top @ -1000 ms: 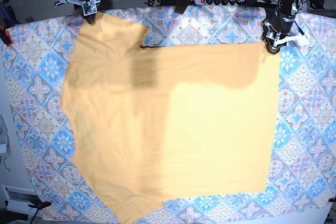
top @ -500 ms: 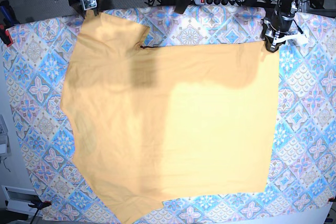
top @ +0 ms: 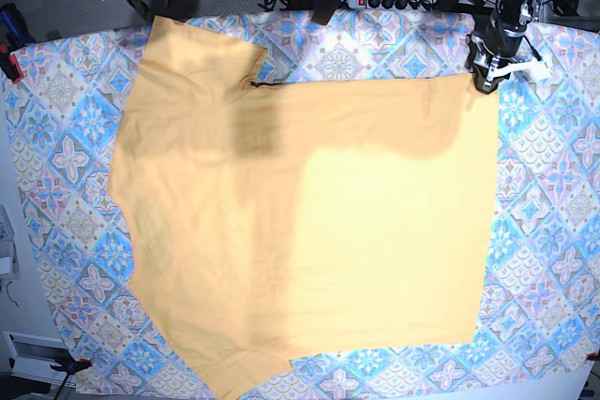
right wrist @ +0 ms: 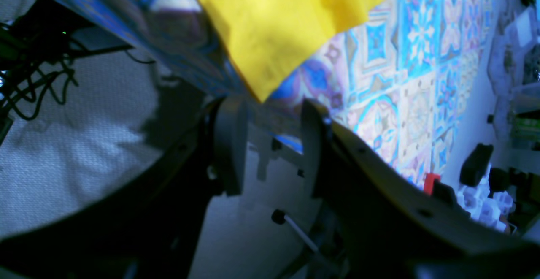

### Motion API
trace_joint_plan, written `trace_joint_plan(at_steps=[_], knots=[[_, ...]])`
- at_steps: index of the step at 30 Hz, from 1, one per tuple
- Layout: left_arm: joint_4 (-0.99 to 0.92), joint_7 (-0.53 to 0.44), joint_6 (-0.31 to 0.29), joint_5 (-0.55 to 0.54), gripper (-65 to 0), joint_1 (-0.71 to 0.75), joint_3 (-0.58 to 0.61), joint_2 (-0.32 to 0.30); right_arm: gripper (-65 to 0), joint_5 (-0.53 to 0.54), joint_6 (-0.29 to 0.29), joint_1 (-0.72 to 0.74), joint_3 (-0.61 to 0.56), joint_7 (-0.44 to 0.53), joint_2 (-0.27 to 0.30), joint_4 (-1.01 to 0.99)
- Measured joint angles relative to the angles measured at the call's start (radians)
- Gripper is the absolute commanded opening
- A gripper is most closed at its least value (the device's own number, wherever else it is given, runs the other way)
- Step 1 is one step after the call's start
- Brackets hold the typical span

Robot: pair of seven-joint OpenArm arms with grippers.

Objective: Fold the T-shirt properly
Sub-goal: 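Lift the shirt corners and pull them apart to straighten the shirt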

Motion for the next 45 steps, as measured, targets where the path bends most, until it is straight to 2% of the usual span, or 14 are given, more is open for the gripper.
trace_joint_plan(at_steps=[11,19,30,32,37,42,45], knots=[[0.000,0.000,-0.001,0.000,-65.0,0.002,0.000,0.000,-43.9,-0.003,-0.005,0.078,-0.043,-0.002,-0.003,-0.039],[0.000,0.000,0.000,0.000,-65.0,0.002,0.000,0.000,-44.4,-0.003,-0.018,0.080,-0.061,-0.011,0.000,-0.045],[0.000,0.000,-0.001,0.000,-65.0,0.002,0.000,0.000,-64.8,-0.003,0.005,0.088,-0.061,-0.016,-0.001,-0.045],[0.000,0.000,-0.001,0.000,-65.0,0.002,0.000,0.000,-64.8,-0.007,0.014,0.084,-0.061,-0.025,-0.001,-0.032],[0.000,0.000,-0.001,0.000,-65.0,0.002,0.000,0.000,-64.7,-0.003,-0.005,0.045,-0.059,-0.019,0.014,0.098],[0.037,0.010,-0.003,-0.003,-65.0,0.048,0.002,0.000,-64.7,0.000,0.000,0.012,-0.057,-0.026,0.019,0.116],[0.075,0.028,-0.003,-0.003,-65.0,0.101,-0.008,0.005,-64.7,-0.002,0.003,-0.015,-0.057,-0.021,0.050,0.117]])
